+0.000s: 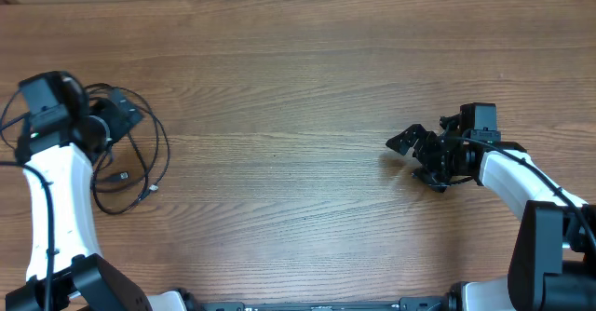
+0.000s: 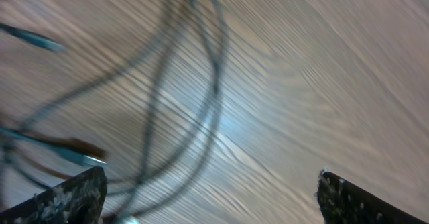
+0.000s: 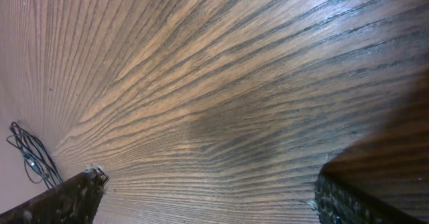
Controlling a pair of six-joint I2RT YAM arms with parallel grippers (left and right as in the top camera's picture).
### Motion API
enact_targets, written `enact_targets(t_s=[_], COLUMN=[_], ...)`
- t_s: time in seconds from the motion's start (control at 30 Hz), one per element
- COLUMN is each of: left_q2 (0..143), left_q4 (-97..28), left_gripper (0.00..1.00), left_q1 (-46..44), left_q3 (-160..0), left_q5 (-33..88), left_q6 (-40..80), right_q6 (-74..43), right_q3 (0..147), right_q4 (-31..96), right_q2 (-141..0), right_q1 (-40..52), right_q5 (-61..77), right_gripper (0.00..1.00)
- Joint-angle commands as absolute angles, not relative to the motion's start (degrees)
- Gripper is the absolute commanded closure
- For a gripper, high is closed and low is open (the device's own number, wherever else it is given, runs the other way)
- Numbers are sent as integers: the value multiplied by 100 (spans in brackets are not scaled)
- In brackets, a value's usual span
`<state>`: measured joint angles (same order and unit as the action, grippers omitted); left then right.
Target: Untangle cables
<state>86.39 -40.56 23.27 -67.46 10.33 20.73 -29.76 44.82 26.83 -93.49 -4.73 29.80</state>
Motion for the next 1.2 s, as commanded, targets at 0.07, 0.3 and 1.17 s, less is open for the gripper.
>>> enact_targets(t_s=[0.07,0.3,1.17], left_q2=[8689,8689,8689], left_q4=[-4215,-4215,-4215], left_gripper=[0,1,1], left_q1=[1986,1946,1942], left_q3=[-6748,-6746,-6748], left_q5=[1446,1446,1446], left_q6=[1839,1839,1839], right_q6=[-2871,-2871,-2871], right_q3=[4244,4244,4244], right_q4=[2705,2705,2705], right_q2=[-9623,-9623,-9623], right_q1=[-447,-447,-447], right_q5=[2447,2447,2447], right_gripper=[0,0,0])
